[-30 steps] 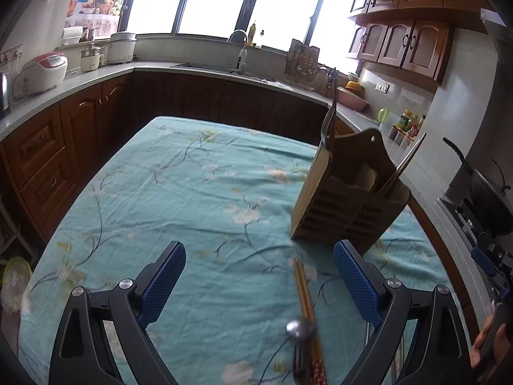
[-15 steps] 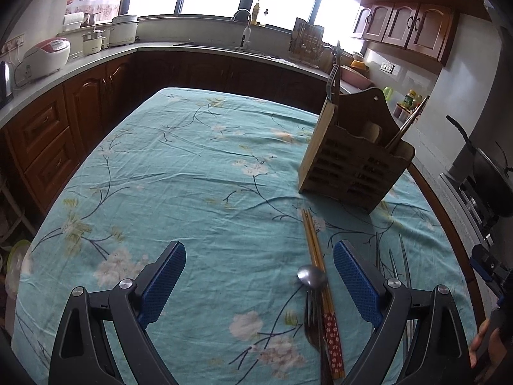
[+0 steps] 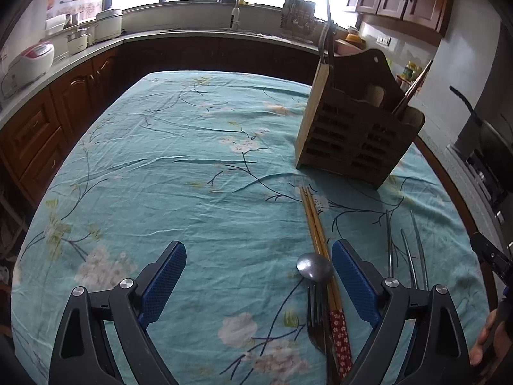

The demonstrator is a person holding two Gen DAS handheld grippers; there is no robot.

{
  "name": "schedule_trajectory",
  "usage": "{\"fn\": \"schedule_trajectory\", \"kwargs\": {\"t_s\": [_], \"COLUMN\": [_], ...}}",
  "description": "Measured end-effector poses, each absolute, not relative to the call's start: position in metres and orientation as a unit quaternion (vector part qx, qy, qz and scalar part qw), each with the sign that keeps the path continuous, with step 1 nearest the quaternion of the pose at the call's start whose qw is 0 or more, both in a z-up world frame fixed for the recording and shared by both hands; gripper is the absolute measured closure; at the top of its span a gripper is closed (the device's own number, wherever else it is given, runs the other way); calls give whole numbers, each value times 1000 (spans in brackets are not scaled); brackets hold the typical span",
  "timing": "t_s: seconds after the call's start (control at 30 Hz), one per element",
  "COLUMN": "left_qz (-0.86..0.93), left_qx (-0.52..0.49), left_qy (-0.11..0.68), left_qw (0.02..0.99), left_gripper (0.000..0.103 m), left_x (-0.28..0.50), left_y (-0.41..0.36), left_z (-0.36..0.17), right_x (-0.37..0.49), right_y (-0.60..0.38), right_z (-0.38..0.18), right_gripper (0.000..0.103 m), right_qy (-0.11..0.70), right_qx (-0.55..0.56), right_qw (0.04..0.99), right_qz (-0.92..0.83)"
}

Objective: Organize utensils
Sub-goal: 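Move both tools back from the caddy toward the utensils on the cloth, then grasp a wooden chopstick with the left tool while the right tool grasps a metal chopstick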

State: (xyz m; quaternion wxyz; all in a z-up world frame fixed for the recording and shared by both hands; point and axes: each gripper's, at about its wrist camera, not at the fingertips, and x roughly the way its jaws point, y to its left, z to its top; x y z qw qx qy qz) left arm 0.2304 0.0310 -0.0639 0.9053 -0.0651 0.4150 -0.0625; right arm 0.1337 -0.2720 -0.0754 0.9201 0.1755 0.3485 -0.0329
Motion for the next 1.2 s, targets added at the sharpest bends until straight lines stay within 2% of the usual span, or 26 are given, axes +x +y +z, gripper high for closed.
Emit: {"fn": "schedule_trajectory", "kwargs": {"t_s": [0.1,0.17,0.27,0.53,0.7,0.77,0.87,1.03,1.1,1.2], "left_qz": [-68,-66,-68,-75,-80,-77,-73,-67,-74,-85], "left_qx": [-56,-51,-48,-32,-14,-9,4,41,44,48], "left_qy": [425,434,446,460,476,486,481,472,470,472], "left_qw": [901,897,891,884,876,870,873,878,878,876], "left_gripper": [19,27,31,34,44,52,52,53,57,69], "left_x": [246,259,279,318,336,342,347,349,351,354], "left_y": [24,20,15,-3,-15,-18,-20,-33,-37,-43], "left_z": [-68,-72,-78,-90,-105,-113,-117,-123,-125,-123], "right_x": [141,147,157,174,184,191,197,205,208,216], "right_y": [-275,-277,-278,-283,-286,-287,-289,-289,-289,-288], "right_z": [-83,-87,-93,-106,-114,-117,-122,-128,-132,-141], "right_gripper": [32,44,50,54,58,61,65,67,69,76], "right_qy": [361,370,383,402,413,419,426,433,439,454], "right_qx": [175,174,171,166,163,160,159,153,150,146], "right_qw": [915,912,907,899,895,893,890,887,885,878], "right_qz": [-36,-38,-39,-41,-42,-44,-41,-42,-42,-42]}}
